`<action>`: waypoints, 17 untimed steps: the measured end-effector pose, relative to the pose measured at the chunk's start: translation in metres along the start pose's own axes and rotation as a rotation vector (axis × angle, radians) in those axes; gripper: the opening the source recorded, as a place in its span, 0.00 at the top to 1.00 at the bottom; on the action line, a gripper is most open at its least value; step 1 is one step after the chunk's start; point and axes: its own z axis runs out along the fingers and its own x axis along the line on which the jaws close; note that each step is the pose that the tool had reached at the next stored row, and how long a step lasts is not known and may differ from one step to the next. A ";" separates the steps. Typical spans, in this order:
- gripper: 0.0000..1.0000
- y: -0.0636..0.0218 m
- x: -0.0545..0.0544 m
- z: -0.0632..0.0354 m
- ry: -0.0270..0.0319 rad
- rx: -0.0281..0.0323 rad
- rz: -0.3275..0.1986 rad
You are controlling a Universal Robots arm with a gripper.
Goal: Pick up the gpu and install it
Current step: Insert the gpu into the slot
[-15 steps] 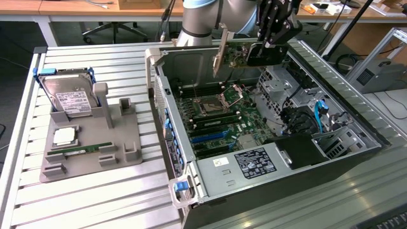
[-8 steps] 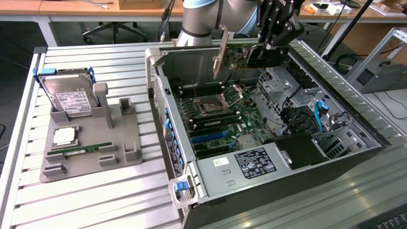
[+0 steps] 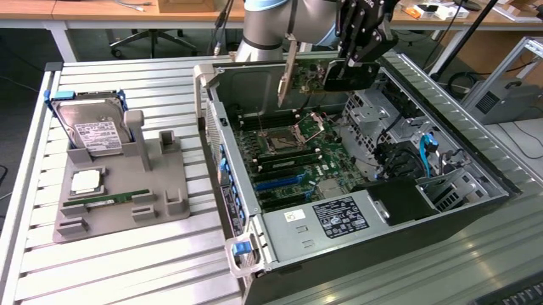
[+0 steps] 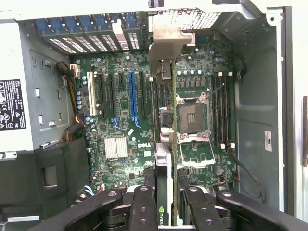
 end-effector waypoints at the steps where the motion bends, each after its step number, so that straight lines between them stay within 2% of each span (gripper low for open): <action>1: 0.73 0.0000 0.000 0.0003 -0.0001 0.0000 0.000; 17: 0.73 -0.0001 0.000 0.0125 0.0007 0.0001 0.000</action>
